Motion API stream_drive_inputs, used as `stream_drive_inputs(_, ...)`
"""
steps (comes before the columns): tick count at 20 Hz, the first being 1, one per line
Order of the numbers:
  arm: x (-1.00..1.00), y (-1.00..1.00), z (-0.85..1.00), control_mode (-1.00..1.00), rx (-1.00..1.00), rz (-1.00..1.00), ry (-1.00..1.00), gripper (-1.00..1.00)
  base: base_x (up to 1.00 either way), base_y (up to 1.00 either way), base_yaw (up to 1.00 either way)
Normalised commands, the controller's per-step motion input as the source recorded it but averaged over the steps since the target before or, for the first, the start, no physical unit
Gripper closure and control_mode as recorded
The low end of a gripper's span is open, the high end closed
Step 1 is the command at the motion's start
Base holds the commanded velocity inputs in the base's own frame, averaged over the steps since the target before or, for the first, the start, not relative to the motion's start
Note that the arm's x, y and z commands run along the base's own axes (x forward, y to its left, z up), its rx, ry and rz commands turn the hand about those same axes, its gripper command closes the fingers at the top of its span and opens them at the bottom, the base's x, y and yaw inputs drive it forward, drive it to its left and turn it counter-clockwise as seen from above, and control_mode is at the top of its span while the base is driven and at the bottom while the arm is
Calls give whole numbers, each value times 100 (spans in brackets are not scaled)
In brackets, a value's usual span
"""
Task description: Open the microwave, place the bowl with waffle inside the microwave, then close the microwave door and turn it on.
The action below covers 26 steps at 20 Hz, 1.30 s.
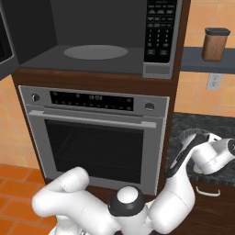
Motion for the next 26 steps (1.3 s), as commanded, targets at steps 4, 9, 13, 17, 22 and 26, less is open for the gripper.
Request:
stream_drive_inputs(4,27,-17,-22,-100,-2,-3,0,-100,0,0,0)
stream_drive_inputs(9,19,-2,-26,-100,0,0,0,100,0,0,0)
stream_drive_inputs(13,8,0,-5,-100,0,0,-1,100,0,0,0)
stream_drive_inputs(17,-26,8,-2,-100,0,6,-3,100,0,0,0)
stream_drive_inputs(22,-84,5,22,-100,-1,6,-8,100,0,0,0)
stream_drive_inputs(26,-73,-2,41,-100,0,0,-8,100,0,0,0)
